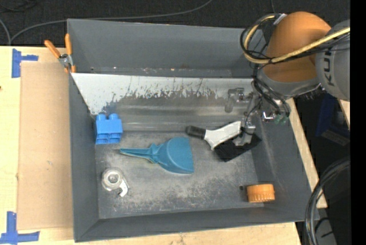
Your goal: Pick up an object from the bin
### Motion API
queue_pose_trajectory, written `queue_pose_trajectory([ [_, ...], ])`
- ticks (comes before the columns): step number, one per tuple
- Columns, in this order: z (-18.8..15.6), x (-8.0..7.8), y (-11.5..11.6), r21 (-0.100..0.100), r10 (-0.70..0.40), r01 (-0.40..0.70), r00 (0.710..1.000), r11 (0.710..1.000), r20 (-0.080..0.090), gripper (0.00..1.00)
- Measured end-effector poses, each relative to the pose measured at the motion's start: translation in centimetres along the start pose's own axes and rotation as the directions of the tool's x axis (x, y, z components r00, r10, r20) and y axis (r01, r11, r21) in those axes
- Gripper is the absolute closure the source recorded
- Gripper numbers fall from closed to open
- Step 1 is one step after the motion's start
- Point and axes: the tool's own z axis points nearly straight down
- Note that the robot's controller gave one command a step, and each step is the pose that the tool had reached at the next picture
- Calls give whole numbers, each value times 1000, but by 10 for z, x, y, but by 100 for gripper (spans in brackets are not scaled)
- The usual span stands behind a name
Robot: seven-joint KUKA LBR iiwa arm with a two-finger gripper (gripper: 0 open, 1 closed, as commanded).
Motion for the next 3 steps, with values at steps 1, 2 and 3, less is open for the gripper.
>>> queue_pose_trajectory([
  [1, 0, 0, 0, 0, 0, 0, 1000, 1000, 0, 0],
  [2, 11, 3, -6, -1, 36, -36, 999, 999, -1, 0],
  [3, 20, 1, -11, -1, 39, -39, 999, 999, 0, 0],
])
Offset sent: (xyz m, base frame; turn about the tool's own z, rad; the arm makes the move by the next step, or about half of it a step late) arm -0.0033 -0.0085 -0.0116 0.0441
